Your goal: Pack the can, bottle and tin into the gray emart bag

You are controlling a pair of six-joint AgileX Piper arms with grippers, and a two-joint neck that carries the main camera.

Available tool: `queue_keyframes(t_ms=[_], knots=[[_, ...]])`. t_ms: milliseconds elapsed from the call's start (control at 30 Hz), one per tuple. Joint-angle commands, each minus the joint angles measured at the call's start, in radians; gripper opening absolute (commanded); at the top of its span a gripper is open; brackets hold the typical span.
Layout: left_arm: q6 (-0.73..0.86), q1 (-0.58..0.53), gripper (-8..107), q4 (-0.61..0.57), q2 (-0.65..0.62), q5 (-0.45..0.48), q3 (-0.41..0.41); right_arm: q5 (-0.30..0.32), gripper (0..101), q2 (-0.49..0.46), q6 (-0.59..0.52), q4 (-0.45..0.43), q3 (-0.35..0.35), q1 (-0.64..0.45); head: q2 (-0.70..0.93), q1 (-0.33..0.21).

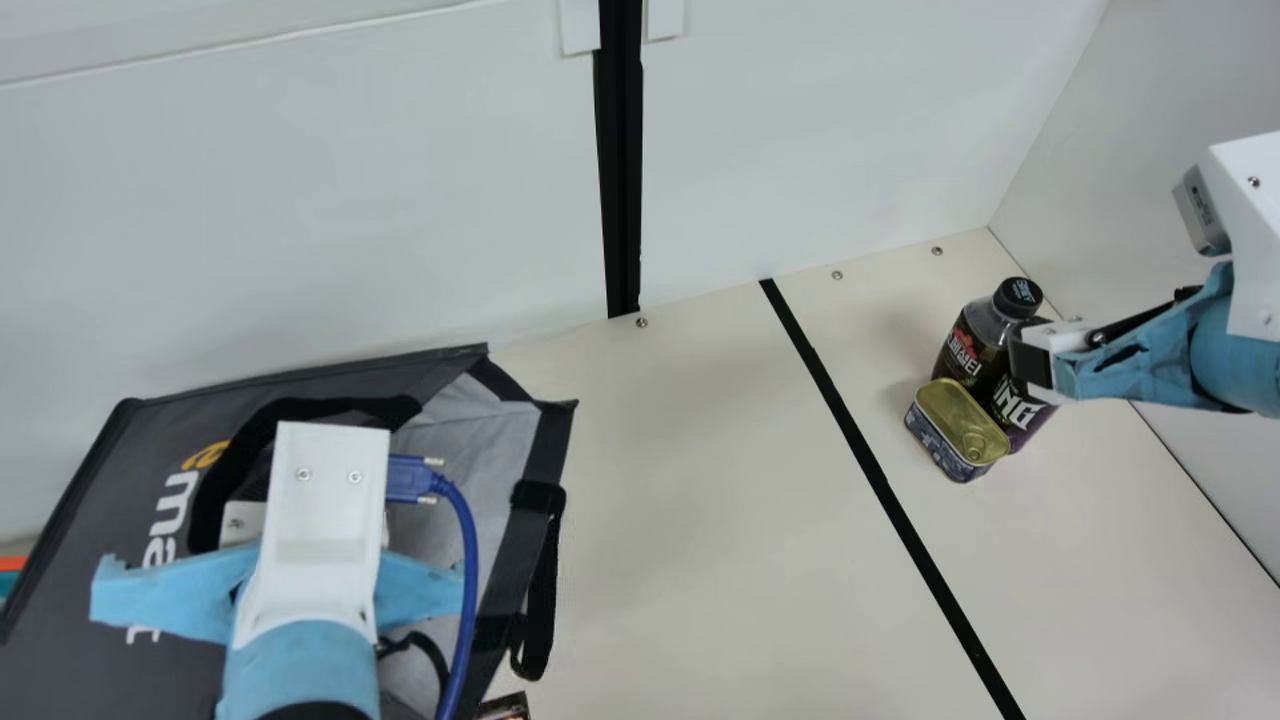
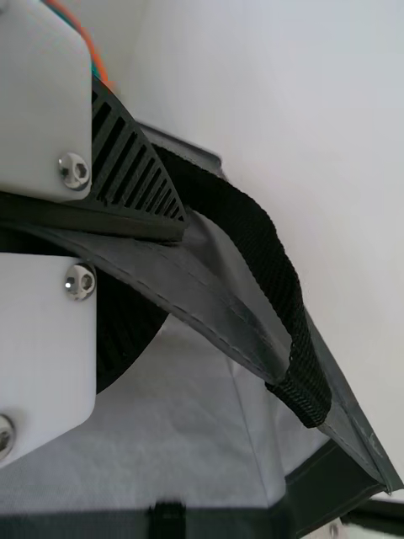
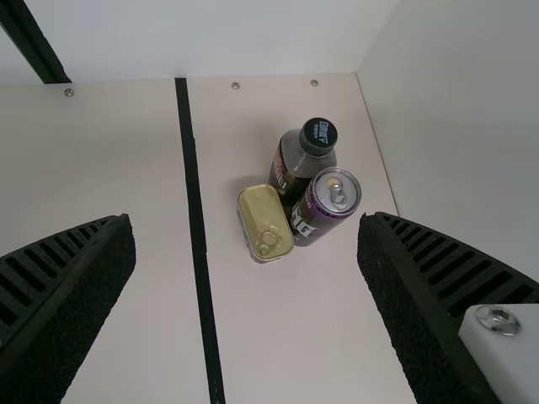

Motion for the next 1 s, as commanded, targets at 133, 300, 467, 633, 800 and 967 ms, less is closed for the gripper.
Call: queue_keyframes(t_ms=[133,300,467,633,800,967], knots=[[-0.017,0.0,10,-0.138,-0.005,-0.024,-0.031,0.0,91,0.0,0.0,0.0,0.0,0.0,-0.002,-0.023],[-0.019,0.054,10,-0.244,-0.024,-0.115,-0.007,0.0,91,0.0,0.0,0.0,0.0,0.0,-0.002,-0.023],[-0.011,0.112,10,-0.339,-0.044,-0.21,0.034,0.0,91,0.0,0.0,0.0,0.0,0.0,-0.002,-0.023],[0.006,0.171,10,-0.423,-0.06,-0.304,0.079,0.0,91,0.0,0.0,0.0,0.0,0.0,-0.002,-0.023],[0.034,0.228,10,-0.513,-0.073,-0.394,0.122,0.0,91,0.0,0.0,0.0,0.0,0.0,-0.002,-0.023],[0.079,0.275,10,-0.618,-0.083,-0.478,0.157,0.0,91,0.0,0.0,0.0,0.0,0.0,-0.002,-0.023]])
